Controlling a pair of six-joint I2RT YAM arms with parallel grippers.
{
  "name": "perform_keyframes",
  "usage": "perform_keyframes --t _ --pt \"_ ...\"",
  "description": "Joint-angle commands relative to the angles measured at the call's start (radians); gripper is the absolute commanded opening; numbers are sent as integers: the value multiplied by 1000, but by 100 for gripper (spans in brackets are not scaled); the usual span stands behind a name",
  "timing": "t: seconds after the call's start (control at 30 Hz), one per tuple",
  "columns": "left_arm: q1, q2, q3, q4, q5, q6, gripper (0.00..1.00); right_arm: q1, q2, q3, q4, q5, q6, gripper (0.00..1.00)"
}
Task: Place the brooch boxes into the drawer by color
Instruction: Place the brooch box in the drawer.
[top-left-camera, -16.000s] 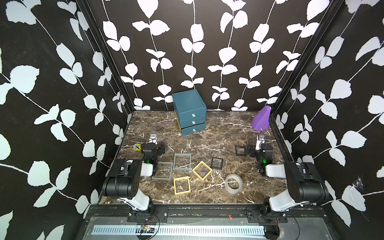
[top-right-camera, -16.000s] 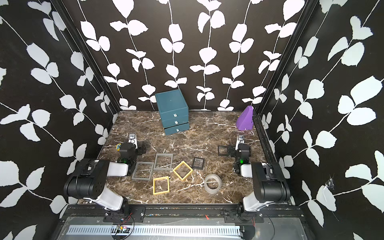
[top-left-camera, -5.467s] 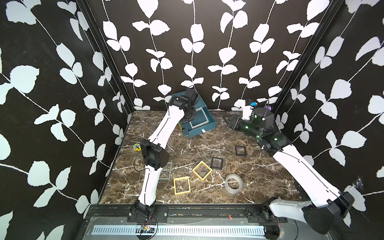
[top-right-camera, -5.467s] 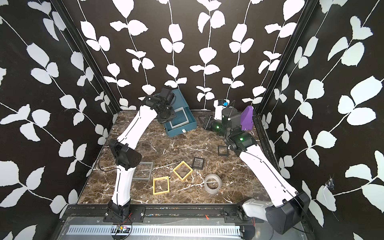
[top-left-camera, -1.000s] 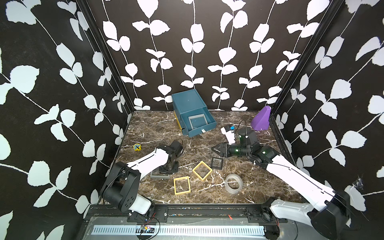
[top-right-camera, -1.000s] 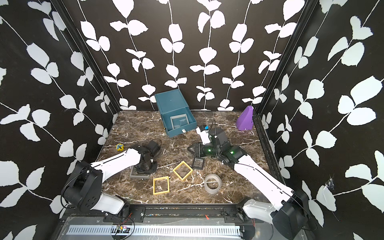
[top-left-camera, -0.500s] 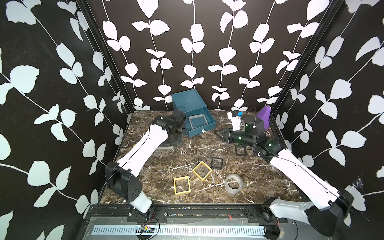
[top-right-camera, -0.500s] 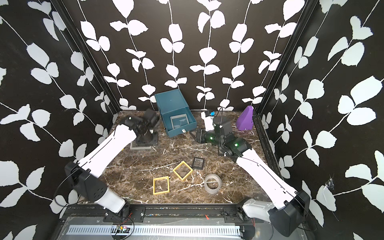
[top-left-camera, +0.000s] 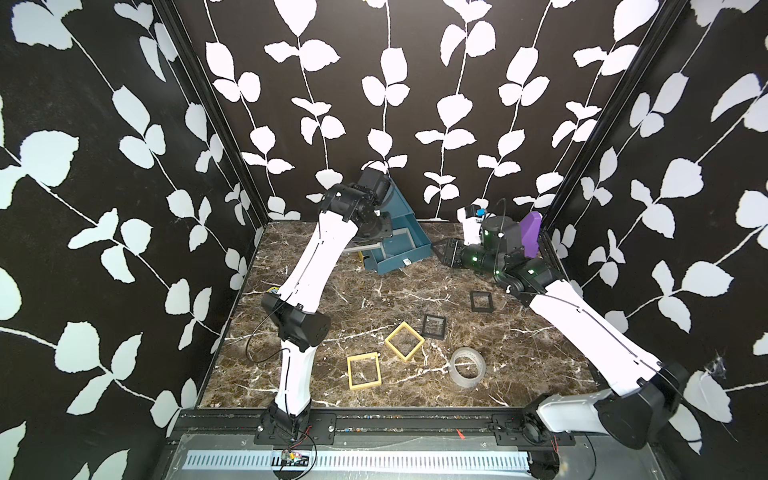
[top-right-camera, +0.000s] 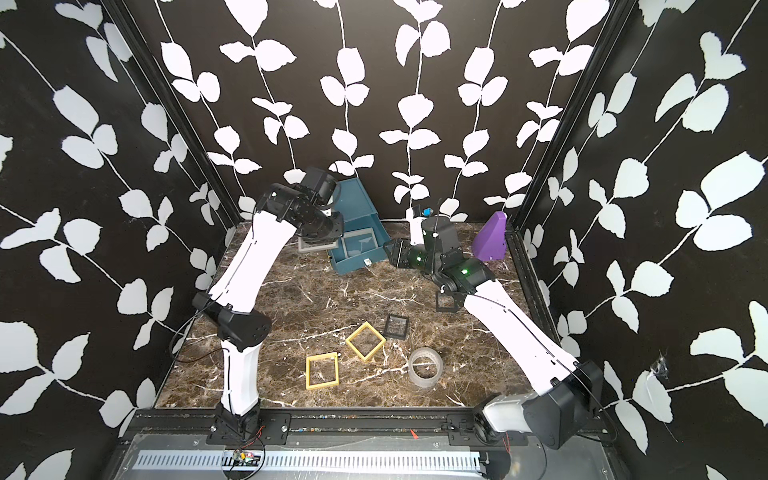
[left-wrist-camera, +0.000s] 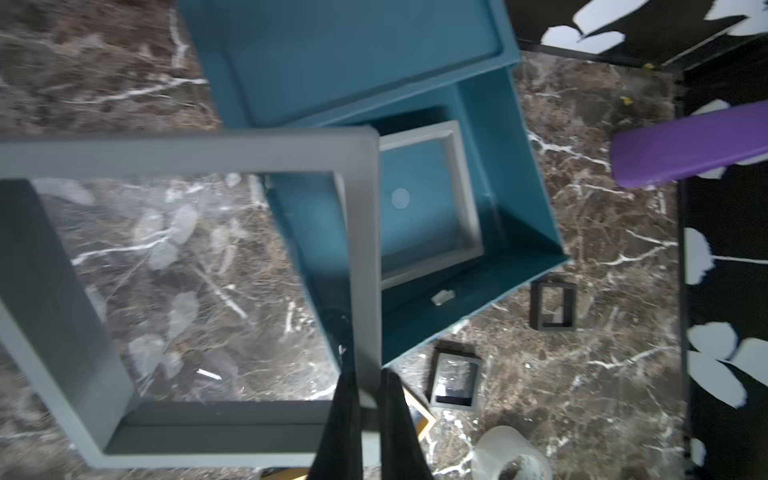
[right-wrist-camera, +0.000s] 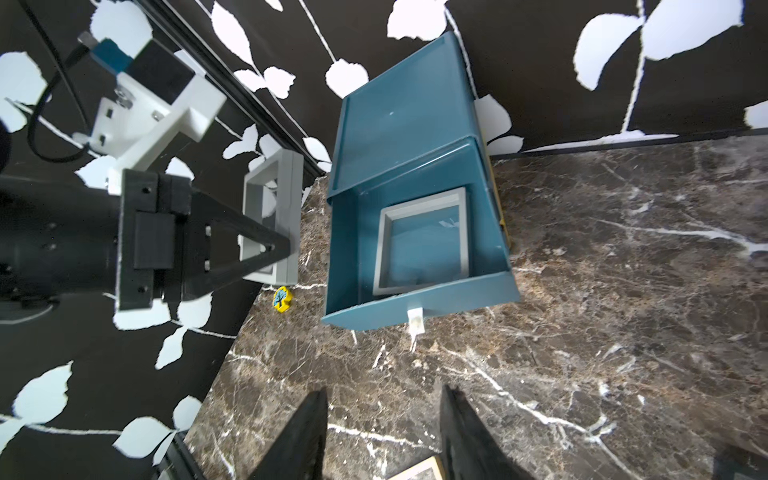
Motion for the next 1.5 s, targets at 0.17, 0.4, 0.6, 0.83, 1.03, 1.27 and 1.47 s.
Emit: perform_keyframes --t 0.17,0.4,0.6,0.83,1.03,1.27,1.47 --pt "-77 51 72 115 61 -48 0 -26 58 52 77 13 7 47" --pt "-90 110 75 171 46 -65 0 -29 54 31 90 9 20 47" --pt "-90 161 81 212 46 -67 0 -31 34 6 88 9 23 47" --pt "-90 199 90 223 57 -82 0 -38 30 -4 80 5 23 47" --pt "-89 215 94 217 61 -98 0 -45 35 -2 83 -4 31 47" --pt "-104 178 107 161 16 -130 0 -48 34 -5 84 -5 31 47" --pt "-106 169 108 143 18 -154 0 -47 37 -10 89 -8 37 47"
